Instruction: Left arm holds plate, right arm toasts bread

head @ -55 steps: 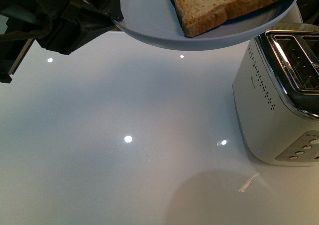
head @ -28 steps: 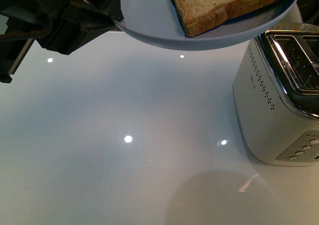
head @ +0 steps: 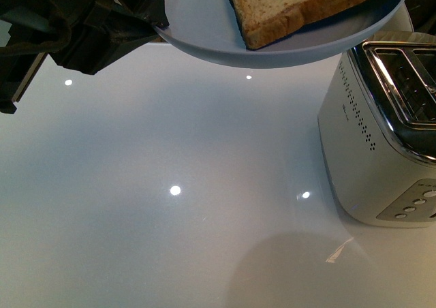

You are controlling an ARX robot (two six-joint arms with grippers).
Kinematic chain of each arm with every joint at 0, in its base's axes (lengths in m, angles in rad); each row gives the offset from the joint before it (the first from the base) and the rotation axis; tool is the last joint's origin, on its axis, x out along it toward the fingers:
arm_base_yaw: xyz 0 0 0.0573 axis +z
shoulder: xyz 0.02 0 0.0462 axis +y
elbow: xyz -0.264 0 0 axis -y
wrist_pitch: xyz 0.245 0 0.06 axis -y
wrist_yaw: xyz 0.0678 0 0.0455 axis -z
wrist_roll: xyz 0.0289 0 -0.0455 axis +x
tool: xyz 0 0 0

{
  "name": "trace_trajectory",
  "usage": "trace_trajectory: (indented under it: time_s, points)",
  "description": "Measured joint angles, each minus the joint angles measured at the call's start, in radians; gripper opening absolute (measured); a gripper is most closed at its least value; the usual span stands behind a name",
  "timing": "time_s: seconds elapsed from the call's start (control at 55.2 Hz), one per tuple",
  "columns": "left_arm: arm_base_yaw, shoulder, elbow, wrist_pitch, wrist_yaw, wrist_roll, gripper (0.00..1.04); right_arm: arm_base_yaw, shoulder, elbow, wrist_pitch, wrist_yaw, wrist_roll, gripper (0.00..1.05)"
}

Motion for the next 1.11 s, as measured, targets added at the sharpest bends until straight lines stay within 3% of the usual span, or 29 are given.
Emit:
trace_trajectory:
  time_s: [0.453,0.834,1.106]
  points:
    - [0.000,0.000,0.000,0.000,0.002,0.000,0.03,-0.013,-0.032,0.040,-0.055,0.003,-0.012,0.03]
    - [0.000,0.000,0.000,0.000,0.001,0.000,0.03,-0.095,-0.134,0.296,-0.173,0.012,-0.096,0.03]
    - [0.000,0.000,0.000,0.001,0.001,0.000,0.03,-0.157,-0.208,0.332,-0.266,0.257,-0.431,0.03]
